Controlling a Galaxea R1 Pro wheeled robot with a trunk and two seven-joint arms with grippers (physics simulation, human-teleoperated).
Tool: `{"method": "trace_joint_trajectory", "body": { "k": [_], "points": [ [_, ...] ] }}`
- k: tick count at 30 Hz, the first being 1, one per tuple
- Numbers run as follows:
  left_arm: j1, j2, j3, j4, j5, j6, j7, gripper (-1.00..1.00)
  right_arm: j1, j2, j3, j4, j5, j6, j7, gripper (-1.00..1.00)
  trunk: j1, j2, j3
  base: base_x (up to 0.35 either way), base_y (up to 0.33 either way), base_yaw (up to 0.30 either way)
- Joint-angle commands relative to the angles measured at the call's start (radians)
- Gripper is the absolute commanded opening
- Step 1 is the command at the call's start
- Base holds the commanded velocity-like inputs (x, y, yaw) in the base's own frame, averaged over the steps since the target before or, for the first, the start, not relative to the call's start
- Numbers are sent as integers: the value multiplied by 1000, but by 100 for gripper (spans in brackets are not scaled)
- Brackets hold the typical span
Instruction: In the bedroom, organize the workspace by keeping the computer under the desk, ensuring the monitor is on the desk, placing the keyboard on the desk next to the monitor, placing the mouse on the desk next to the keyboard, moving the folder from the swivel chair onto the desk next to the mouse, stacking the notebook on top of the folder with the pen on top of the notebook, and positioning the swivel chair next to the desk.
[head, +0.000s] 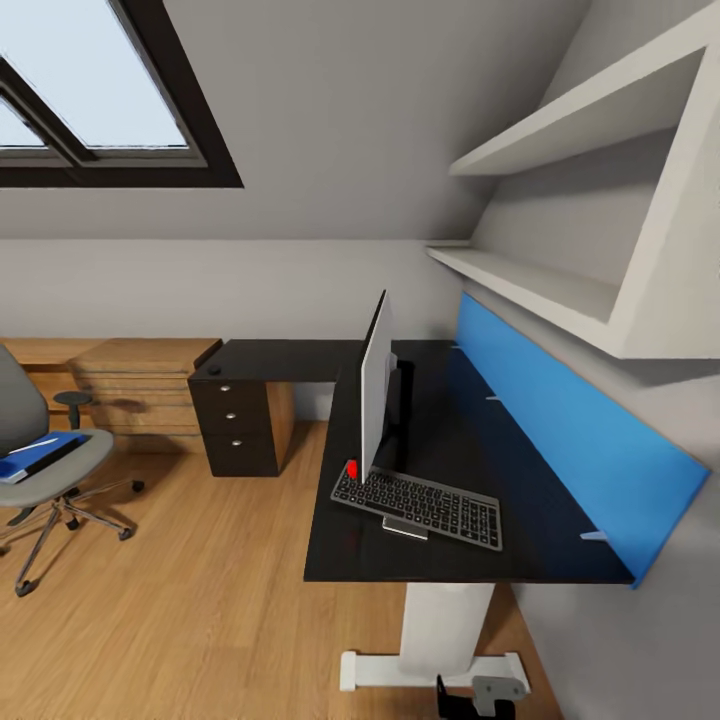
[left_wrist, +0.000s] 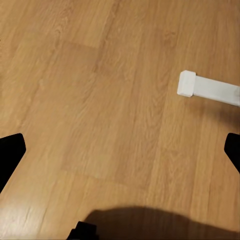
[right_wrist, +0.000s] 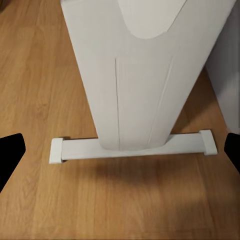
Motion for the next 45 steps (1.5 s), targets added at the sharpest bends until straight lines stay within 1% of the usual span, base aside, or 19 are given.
{"method": "trace_joint_trajectory", "body": {
  "k": [1, 4, 7, 10, 11, 12, 13, 16, 17, 18, 19, 24, 28, 31, 36, 37, 41, 43, 45],
  "points": [
    [-1, 0, -7, 0, 4, -3, 7, 100, -1, 0, -8, -1, 5, -1, -4, 100, -4, 6, 2, -14, -4, 0],
    [-1, 1, -8, 0, 5, -4, 5, 100, -1, -3, -14, -14, -9, 7, -6, 100, -4, 6, 2, -9, -3, 0],
    [-1, 1, -8, 0, 5, -5, 5, 100, -2, -12, -21, -78, -47, 53, -7, 100, -4, 6, 2, -4, -1, 0],
    [-1, 1, -8, 0, 4, -8, 4, 100, -2, -18, -24, -194, -91, 184, -8, 100, -4, 6, 2, -2, 0, 0],
    [-1, 1, -7, 0, 4, -9, 4, 100, -2, -23, -25, -265, -105, 275, -8, 100, -4, 6, 2, 0, 0, 0],
    [-1, 1, -7, 0, 4, -9, 4, 100, -2, -26, -25, -304, -111, 323, -8, 100, -4, 6, 2, 0, 0, 0],
    [-1, 1, -7, 0, 4, -10, 3, 100, -2, -33, -26, -383, -119, 422, -8, 100, -4, 6, 2, 0, 0, 0],
    [-1, 1, -7, 0, 4, -10, 2, 100, -2, -43, -29, -498, -127, 573, -7, 100, -4, 6, 2, 0, 0, 0],
    [-1, 1, -7, 0, 4, -11, 1, 100, -2, -49, -36, -573, -130, 669, -7, 100, -4, 6, 2, 0, 0, 0],
    [-1, 1, -7, 0, 4, -11, 0, 100, -2, -52, -41, -611, -131, 714, -7, 100, -4, 6, 2, 0, 0, 0],
    [-1, 1, -7, 0, 4, -11, 0, 100, -2, -56, -62, -726, -133, 835, -7, 100, -4, 6, 2, 0, 0, 0],
    [-1, 2, -7, 0, 4, -11, -1, 100, -2, -57, -94, -931, -134, 1014, -7, 100, -4, 6, 2, 0, 0, 0],
    [-1, 2, -7, 0, 4, -11, -1, 100, -7, -57, -103, -1086, -134, 1111, -8, 100, -4, 6, 2, 0, 0, 0],
    [-1, 2, -6, 0, 4, -11, -2, 100, -18, -57, -104, -1126, -134, 1144, -8, 100, -4, 6, 2, 0, 0, 0],
    [-1, 2, -7, 0, 3, -12, -3, 100, -142, -60, -105, -1120, -130, 1208, -8, 100, -4, 6, 2, 0, 0, 0],
    [-1, 2, -7, 0, 3, -12, -3, 100, -190, -61, -106, -1088, -129, 1217, -11, 100, -4, 6, 2, 0, 0, 0],
    [-1, 2, -6, 0, 1, -13, -1, 100, -303, -71, -106, -959, -126, 1209, -23, 100, -4, 6, 2, 17, 0, 0],
    [-1, 2, -6, 0, 1, -13, -1, 100, -362, -85, -105, -862, -123, 1171, -27, 100, -4, 6, 2, 129, 0, 0],
    [-1, 2, -6, 0, 1, -13, -1, 100, -391, -94, -105, -813, -122, 1136, -28, 100, -4, 6, 2, 216, 0, 0]
  ]
}}
